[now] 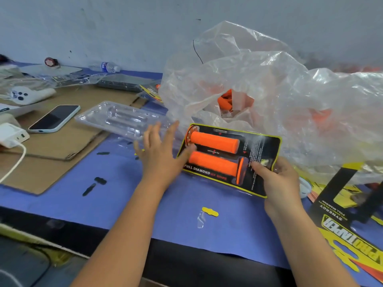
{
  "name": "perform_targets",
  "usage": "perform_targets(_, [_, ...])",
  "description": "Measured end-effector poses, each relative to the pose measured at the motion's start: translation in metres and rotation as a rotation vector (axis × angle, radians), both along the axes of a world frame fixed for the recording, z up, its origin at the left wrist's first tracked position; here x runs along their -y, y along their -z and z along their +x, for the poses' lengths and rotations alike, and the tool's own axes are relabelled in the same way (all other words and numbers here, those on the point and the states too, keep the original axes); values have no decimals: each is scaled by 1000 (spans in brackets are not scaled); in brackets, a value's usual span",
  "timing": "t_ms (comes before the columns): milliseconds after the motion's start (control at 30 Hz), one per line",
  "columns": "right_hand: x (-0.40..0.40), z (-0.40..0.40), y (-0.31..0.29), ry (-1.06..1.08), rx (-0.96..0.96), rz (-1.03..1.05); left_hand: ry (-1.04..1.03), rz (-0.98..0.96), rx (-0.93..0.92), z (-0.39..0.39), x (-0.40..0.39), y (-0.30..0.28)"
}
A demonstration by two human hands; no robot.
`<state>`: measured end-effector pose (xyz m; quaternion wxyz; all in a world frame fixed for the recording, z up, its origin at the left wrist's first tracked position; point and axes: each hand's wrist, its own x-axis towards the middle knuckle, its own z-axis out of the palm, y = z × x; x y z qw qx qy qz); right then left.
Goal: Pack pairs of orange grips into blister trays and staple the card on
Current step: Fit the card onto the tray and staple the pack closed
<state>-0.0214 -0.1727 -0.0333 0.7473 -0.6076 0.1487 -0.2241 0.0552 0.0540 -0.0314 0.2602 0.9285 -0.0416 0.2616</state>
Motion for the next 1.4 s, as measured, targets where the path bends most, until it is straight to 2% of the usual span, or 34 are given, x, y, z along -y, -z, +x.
perform_targets(100, [3, 1, 2, 13, -4, 55, -238, -288, -81, 7, -15, 1])
perform_targets(167, [3, 1, 3, 23, -5, 59, -310, -419, -162, 9, -23, 0])
perform_targets(267, [2, 2, 3, 32, -25, 57, -255, -748, -172, 7, -26, -4])
perform_targets(500, [4, 2, 3, 21, -36, 66, -281, -1328, 50, 7, -25, -13])
perform_targets(633, [8, 3, 1, 0, -30, 71, -237, -1805, 134, 10, -36, -16])
perform_targets(700, [10, 4, 0, -12, -32, 69, -161, -1884, 158, 8, -36, -18])
perform_targets(767, [10, 5, -1, -22, -31, 55, -65, -1734, 137, 4, -29, -22])
perform_targets(833, [10, 4, -2, -32, -32, 58, 97, -1431, 207, -4, -19, -22])
perform_targets(900, [10, 4, -3, -48, -43, 80, 309, -1080, 260, -14, -9, -20])
perform_targets(1000, [12, 2, -7, -87, -70, 160, 577, -382, 268, -22, 3, -12])
perform_targets(1067, [14, 1, -10, -116, -68, 187, 730, 5, 218, -22, 11, -9])
perform_targets(1100, [16, 0, -11, -131, -69, 189, 767, 138, 166, -21, 15, -7])
perform_targets(1200, [19, -4, -16, -171, -81, 238, 749, 324, 99, -20, 22, -3])
perform_targets(1300, [17, -5, -18, -274, -34, 406, 701, 318, 185, -18, 23, -3])
perform_targets(1400, [18, -5, -21, -369, 65, 547, 661, 218, 283, -18, 22, -6])
